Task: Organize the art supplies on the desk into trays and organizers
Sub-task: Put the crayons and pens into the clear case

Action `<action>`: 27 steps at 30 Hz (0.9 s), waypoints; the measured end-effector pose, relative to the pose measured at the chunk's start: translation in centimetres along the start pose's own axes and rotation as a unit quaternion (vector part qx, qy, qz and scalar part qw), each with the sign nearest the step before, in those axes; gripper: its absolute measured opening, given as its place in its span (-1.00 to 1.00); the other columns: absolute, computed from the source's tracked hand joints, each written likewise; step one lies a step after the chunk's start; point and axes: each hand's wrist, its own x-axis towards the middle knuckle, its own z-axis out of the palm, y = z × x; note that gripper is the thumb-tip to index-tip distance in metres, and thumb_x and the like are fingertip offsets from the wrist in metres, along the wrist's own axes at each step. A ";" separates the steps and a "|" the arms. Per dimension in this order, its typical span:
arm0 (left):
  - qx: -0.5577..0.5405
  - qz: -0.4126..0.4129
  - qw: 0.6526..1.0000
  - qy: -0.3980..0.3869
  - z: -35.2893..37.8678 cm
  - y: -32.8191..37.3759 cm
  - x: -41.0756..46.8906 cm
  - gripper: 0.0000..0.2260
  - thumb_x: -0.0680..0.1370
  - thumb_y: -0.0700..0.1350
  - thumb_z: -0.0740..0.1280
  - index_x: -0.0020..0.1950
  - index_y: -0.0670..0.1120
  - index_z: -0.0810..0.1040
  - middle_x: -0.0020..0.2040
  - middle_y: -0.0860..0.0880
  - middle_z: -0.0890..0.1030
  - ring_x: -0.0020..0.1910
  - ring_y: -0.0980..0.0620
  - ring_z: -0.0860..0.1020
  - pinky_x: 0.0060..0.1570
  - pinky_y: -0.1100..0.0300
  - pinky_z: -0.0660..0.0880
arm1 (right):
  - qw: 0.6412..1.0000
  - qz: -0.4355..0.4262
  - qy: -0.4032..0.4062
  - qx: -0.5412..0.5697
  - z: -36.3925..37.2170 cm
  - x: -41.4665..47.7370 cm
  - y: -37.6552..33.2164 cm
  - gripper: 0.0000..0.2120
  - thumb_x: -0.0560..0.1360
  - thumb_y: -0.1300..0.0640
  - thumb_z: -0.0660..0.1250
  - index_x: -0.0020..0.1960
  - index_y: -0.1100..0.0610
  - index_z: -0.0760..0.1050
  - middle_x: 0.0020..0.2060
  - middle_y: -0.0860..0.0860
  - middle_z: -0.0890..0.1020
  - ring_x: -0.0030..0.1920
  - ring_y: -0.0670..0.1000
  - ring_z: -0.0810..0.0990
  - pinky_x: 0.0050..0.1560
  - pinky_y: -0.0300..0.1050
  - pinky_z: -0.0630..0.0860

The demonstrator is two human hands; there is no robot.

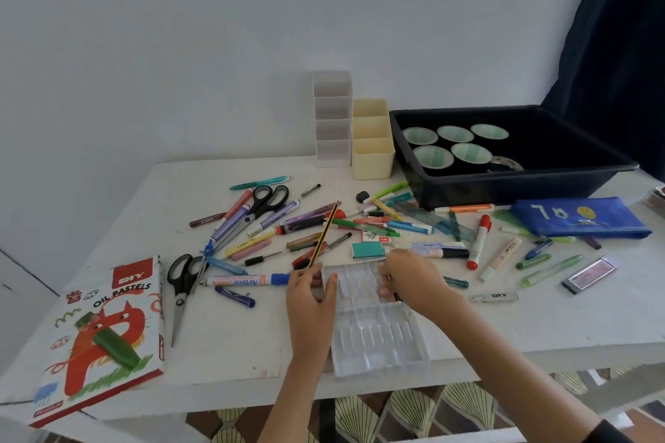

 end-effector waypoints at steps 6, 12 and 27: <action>-0.016 -0.015 1.000 0.004 0.0 0.0 0.2 -0.70 0.51 -0.10 0.36 0.23 -0.09 0.52 0.05 -0.04 0.51 -0.10 0.03 0.54 0.08 0.13 0.53 | 0.985 0.000 0.083 0.150 -1.4 1.4 1.5 -0.80 0.57 0.10 0.23 0.07 0.14 0.58 0.05 0.04 0.62 0.03 0.01 0.57 -0.04 -0.20 0.52; -0.017 -0.020 1.000 0.011 0.1 0.1 0.2 -0.75 0.51 -0.10 0.36 0.19 -0.06 0.52 -0.03 0.06 0.47 -0.14 0.10 0.51 -0.03 0.21 0.54 | 0.953 0.022 0.232 0.195 -2.8 4.8 1.3 -0.76 0.57 0.21 0.20 0.18 0.11 0.54 0.09 0.09 0.55 0.03 0.04 0.52 0.03 -0.09 0.48; -0.009 -0.021 1.000 0.009 0.3 -0.2 0.3 -0.70 0.50 -0.07 0.37 0.22 -0.06 0.51 0.10 -0.02 0.50 -0.04 0.16 0.52 0.08 0.19 0.52 | 0.948 0.026 0.243 0.203 -1.0 8.0 2.5 -0.79 0.50 0.15 0.35 0.12 0.16 0.60 0.02 0.12 0.56 -0.04 0.05 0.50 0.01 -0.12 0.44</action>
